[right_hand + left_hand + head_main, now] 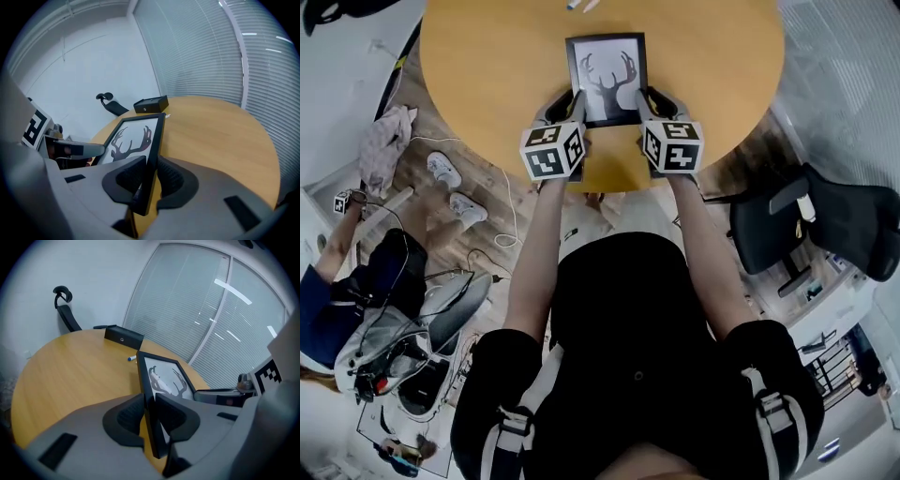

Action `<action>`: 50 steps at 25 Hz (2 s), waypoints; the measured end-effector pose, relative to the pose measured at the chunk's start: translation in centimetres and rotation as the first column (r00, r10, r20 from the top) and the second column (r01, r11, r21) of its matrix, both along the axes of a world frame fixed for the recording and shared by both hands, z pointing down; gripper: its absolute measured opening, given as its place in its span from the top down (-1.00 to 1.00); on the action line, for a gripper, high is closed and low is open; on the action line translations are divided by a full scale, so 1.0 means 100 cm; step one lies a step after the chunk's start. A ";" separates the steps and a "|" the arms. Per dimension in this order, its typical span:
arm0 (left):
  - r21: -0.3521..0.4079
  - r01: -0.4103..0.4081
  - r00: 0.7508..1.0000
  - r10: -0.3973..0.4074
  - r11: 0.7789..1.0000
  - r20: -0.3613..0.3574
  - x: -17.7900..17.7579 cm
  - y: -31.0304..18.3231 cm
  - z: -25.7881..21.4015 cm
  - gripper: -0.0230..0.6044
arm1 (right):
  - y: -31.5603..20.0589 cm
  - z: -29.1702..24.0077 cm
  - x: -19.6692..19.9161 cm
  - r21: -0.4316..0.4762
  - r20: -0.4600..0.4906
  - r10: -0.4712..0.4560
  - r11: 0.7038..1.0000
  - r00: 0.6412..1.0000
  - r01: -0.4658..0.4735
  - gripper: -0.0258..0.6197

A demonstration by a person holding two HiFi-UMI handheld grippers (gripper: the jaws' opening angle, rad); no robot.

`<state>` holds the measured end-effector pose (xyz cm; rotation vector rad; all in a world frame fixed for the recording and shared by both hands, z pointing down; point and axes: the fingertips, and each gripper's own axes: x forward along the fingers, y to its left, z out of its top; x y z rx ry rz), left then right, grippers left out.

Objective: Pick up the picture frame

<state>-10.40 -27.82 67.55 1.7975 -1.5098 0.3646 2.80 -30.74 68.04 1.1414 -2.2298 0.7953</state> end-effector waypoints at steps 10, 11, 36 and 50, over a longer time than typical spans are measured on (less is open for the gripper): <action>0.141 -0.040 0.999 0.035 0.989 0.040 0.004 0.020 -0.093 0.65 | 0.025 -0.090 0.006 0.144 0.044 0.039 0.989 0.998 -0.045 0.64; 0.159 -0.046 0.998 0.040 0.986 0.044 0.005 0.023 -0.102 0.65 | 0.029 -0.100 0.006 0.164 0.047 0.043 0.985 0.998 -0.050 0.64; 0.610 -0.158 0.987 0.109 0.777 0.118 -0.018 0.071 -0.352 0.65 | 0.086 -0.354 -0.015 0.622 0.136 0.066 0.771 0.988 -0.137 0.64; 0.691 -0.167 0.986 0.112 0.704 0.124 -0.016 0.098 -0.409 0.65 | 0.115 -0.418 -0.012 0.716 0.162 0.060 0.679 0.985 -0.159 0.65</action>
